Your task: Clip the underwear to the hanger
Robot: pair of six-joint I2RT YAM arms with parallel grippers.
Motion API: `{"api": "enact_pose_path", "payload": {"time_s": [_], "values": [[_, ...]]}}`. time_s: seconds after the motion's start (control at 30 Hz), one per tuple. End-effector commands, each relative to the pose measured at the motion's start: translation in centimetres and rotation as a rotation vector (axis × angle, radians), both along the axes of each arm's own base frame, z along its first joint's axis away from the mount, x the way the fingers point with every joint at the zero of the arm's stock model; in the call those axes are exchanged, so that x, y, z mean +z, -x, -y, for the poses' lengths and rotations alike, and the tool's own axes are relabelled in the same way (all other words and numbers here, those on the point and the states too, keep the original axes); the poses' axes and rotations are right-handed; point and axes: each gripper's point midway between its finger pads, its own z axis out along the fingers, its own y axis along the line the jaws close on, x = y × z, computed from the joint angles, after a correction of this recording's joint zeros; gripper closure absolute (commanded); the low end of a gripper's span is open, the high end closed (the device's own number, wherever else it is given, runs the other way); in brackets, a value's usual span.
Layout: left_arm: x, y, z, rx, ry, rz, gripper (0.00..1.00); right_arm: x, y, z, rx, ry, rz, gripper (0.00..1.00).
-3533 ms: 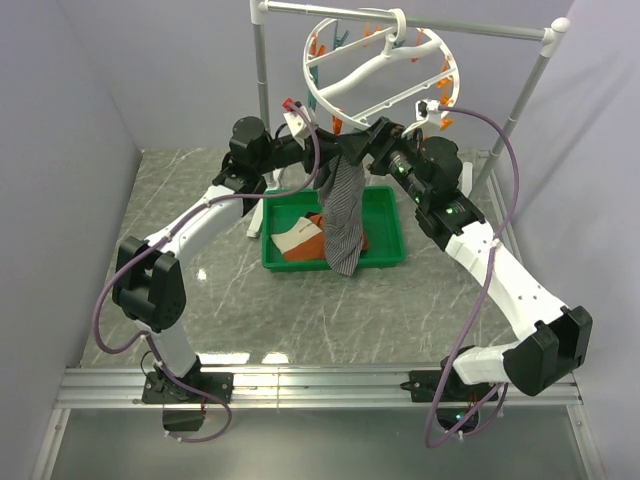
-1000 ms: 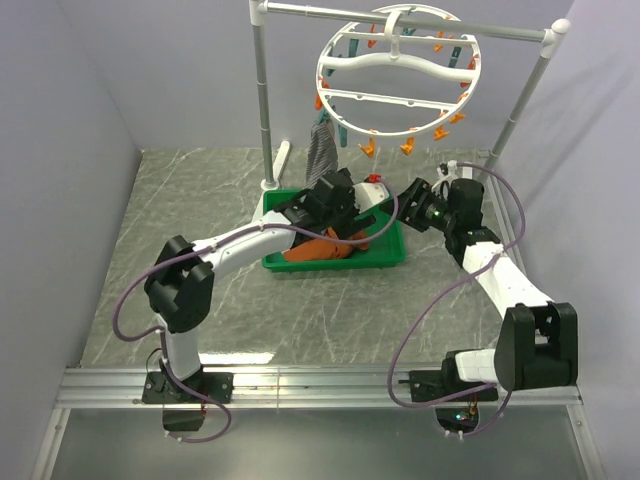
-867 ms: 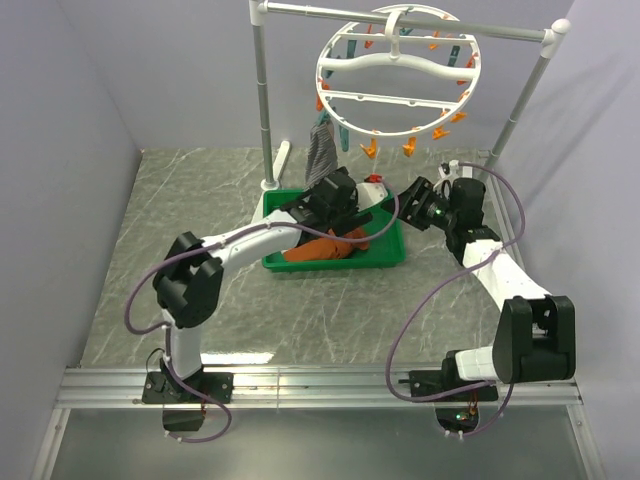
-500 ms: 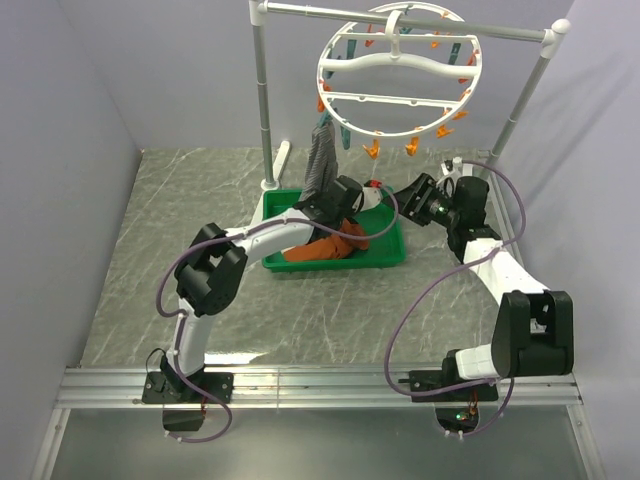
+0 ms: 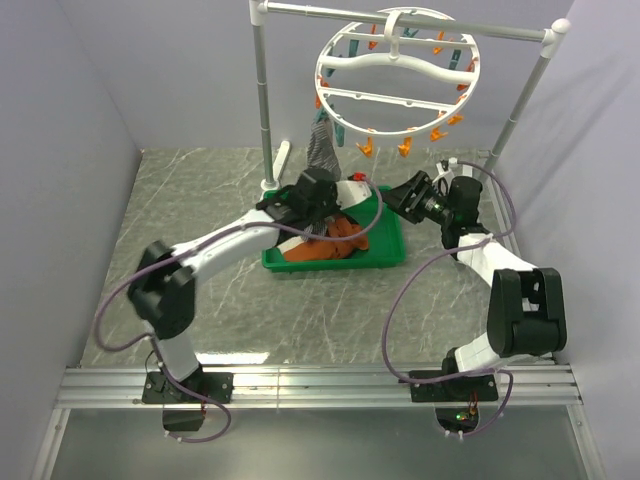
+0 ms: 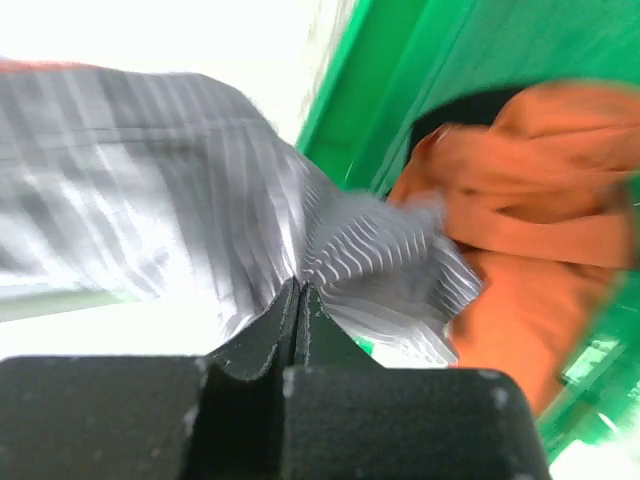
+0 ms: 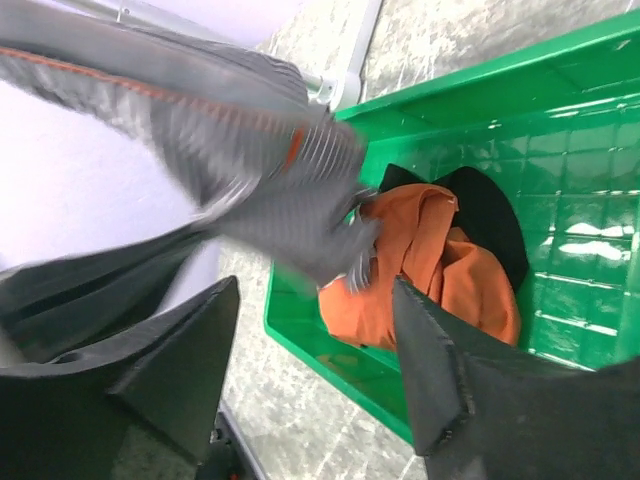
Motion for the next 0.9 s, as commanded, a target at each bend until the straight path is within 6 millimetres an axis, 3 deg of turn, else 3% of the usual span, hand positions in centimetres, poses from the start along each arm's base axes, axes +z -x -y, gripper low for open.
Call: {"api": "enact_pose_path", "payload": {"time_s": [0.0, 0.07, 0.23, 0.43, 0.87], "values": [[7.5, 2.8, 1.7, -0.147, 0.239, 0.072, 1.00, 2.3, -0.8, -1.2, 0.040, -0.034, 0.077, 0.29], [9.1, 4.1, 1.7, -0.206, 0.287, 0.065, 1.00, 2.6, -0.9, -1.7, 0.049, -0.057, 0.079, 0.25], [10.3, 5.3, 0.6, -0.271, 0.357, 0.040, 1.00, 3.7, -0.6, -3.2, 0.103, -0.149, 0.106, 0.14], [12.7, 6.3, 0.2, -0.339, 0.474, -0.013, 1.00, 5.1, 1.6, -5.7, 0.220, -0.242, 0.167, 0.12], [16.0, 7.0, 0.0, -0.424, 0.604, -0.057, 1.00, 3.1, 3.7, -8.7, 0.285, -0.161, 0.287, 0.12]]}}
